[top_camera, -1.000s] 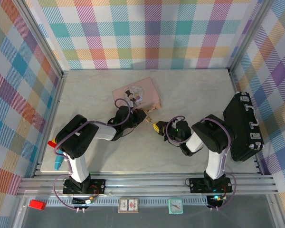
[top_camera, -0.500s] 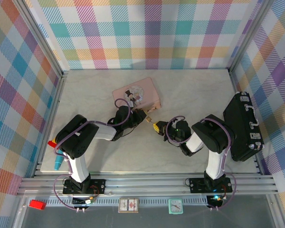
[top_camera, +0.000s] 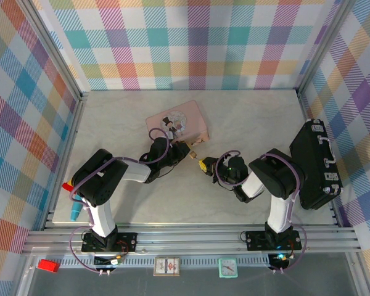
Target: Unlock the padlock with the key
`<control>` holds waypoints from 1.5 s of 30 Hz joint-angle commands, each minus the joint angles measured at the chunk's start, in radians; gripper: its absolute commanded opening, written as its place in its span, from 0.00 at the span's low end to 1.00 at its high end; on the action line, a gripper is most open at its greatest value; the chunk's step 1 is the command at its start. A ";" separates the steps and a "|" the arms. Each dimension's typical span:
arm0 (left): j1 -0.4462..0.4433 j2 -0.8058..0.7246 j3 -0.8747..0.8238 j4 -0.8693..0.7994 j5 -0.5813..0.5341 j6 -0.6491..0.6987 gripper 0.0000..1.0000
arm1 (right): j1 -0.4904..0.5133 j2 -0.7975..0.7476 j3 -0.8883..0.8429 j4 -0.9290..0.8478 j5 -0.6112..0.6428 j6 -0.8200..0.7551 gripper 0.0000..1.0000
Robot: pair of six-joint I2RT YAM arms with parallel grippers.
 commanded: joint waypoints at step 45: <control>-0.031 -0.012 -0.013 0.023 0.088 -0.137 0.00 | -0.013 0.002 0.023 0.053 -0.011 -0.006 0.00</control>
